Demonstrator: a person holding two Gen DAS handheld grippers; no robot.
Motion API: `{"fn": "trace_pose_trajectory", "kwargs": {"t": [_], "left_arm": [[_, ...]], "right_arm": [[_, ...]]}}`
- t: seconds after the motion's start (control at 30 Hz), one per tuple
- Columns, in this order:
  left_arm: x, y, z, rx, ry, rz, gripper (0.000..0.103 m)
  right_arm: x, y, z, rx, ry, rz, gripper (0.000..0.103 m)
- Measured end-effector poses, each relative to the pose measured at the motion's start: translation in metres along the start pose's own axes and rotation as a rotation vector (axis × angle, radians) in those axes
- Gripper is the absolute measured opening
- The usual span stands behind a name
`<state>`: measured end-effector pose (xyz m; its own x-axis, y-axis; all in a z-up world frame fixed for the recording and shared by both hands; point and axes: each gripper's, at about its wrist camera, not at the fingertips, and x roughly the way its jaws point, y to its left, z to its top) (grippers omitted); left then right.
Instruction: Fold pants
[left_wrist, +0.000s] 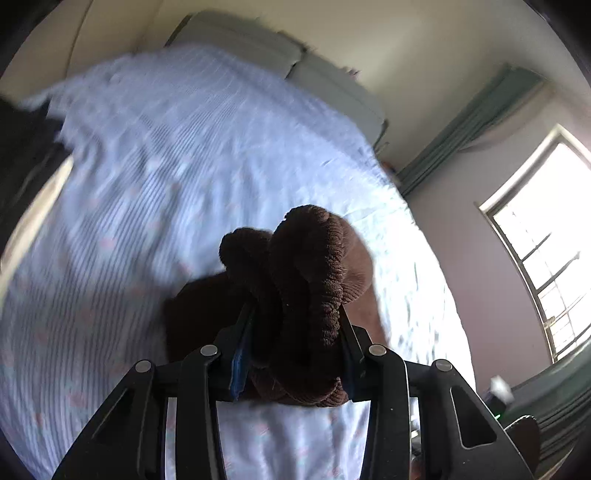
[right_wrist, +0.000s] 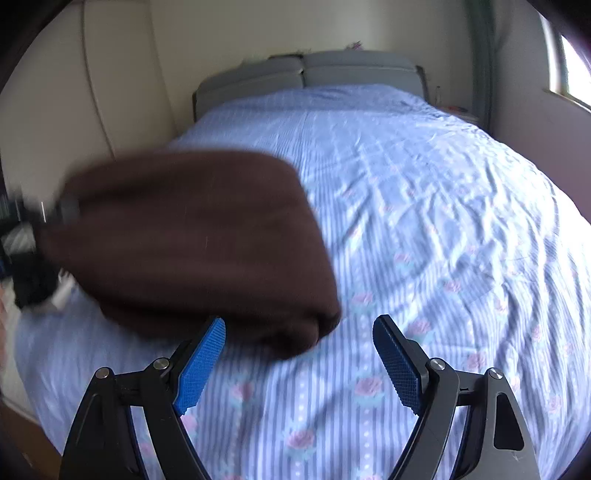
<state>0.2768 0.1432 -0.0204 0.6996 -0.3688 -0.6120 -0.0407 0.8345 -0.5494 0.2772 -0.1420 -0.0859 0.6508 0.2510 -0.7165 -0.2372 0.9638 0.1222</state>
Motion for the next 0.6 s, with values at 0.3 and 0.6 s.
{"fn": "trace_pose_trajectory", "kwargs": {"t": [0.3,0.6], "left_arm": [[-0.015,-0.015,0.036,0.027,-0.067,-0.019,0.038],[-0.010,0.010,0.029,-0.057,-0.029,-0.043,0.037]], "right_arm": [[0.044,0.001,0.012,0.045,0.083,-0.003,0.083],[0.052,0.014,0.018,-0.077,0.076,-0.082,0.082]]}}
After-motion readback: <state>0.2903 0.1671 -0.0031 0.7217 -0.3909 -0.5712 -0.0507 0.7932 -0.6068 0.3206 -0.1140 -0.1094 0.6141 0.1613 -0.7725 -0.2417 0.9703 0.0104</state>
